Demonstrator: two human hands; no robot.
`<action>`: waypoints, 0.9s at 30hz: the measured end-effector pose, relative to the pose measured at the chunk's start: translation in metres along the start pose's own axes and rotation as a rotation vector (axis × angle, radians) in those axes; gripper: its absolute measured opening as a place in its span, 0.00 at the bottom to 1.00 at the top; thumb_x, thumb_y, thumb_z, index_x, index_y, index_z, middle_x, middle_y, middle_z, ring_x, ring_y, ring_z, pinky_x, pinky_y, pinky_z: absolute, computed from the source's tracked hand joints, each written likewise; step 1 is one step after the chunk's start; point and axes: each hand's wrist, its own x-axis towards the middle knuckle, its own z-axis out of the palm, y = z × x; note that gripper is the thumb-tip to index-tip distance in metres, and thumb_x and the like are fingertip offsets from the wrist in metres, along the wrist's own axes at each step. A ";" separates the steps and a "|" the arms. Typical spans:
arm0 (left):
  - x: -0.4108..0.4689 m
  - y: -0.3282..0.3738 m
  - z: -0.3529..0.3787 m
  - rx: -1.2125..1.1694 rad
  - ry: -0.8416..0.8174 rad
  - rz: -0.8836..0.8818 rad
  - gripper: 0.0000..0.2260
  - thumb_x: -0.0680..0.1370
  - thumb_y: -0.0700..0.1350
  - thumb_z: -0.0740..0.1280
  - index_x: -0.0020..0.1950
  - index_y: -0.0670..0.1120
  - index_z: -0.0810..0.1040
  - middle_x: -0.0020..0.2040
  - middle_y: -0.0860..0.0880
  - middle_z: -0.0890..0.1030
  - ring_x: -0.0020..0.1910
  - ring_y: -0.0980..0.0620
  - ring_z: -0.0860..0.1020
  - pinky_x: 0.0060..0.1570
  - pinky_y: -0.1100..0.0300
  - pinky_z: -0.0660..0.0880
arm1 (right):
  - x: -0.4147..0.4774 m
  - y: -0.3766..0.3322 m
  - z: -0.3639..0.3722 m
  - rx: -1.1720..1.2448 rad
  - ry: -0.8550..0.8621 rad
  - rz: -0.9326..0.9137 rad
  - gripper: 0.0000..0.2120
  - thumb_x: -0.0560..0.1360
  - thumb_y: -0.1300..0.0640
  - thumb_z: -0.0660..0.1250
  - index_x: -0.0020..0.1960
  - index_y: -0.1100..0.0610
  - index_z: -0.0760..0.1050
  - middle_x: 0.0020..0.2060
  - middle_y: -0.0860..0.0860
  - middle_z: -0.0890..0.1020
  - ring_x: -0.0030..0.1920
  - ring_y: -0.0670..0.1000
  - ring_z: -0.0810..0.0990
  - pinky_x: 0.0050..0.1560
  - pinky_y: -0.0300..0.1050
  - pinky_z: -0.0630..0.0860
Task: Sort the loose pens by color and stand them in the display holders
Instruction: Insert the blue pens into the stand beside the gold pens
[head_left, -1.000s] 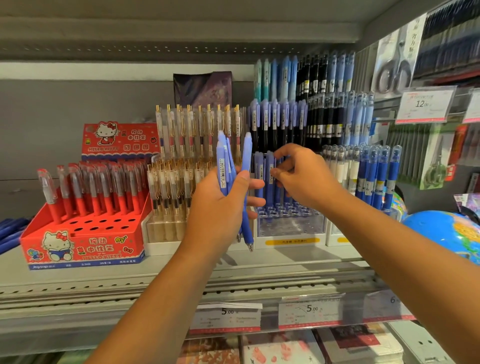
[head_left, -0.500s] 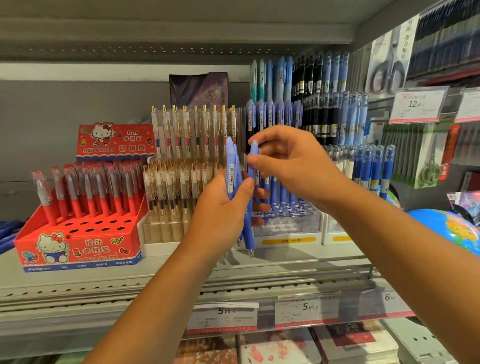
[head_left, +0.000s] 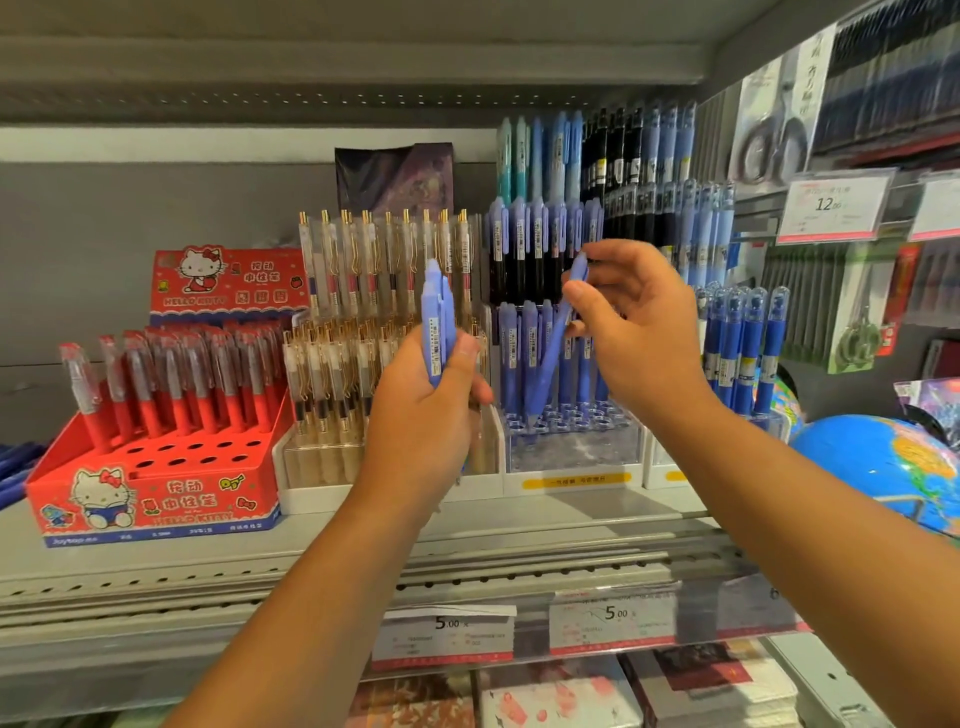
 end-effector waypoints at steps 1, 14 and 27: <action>0.000 -0.001 0.000 0.000 0.001 -0.009 0.08 0.84 0.50 0.59 0.46 0.52 0.73 0.30 0.53 0.76 0.23 0.54 0.68 0.24 0.57 0.69 | 0.000 0.001 -0.001 -0.029 0.011 -0.039 0.12 0.78 0.62 0.68 0.60 0.53 0.74 0.48 0.49 0.80 0.49 0.49 0.82 0.42 0.43 0.82; 0.000 0.000 -0.001 -0.232 -0.019 -0.118 0.07 0.79 0.38 0.59 0.47 0.50 0.69 0.33 0.46 0.69 0.24 0.52 0.60 0.23 0.60 0.60 | -0.002 0.010 -0.005 -0.247 -0.040 0.001 0.11 0.77 0.59 0.69 0.57 0.49 0.74 0.42 0.43 0.78 0.46 0.48 0.81 0.45 0.51 0.82; -0.004 0.001 0.001 -0.122 -0.056 -0.082 0.05 0.83 0.43 0.61 0.55 0.53 0.73 0.41 0.47 0.77 0.29 0.51 0.76 0.27 0.58 0.75 | -0.008 0.018 -0.002 -0.439 -0.240 0.125 0.19 0.79 0.60 0.66 0.68 0.48 0.72 0.45 0.48 0.80 0.43 0.46 0.78 0.43 0.37 0.74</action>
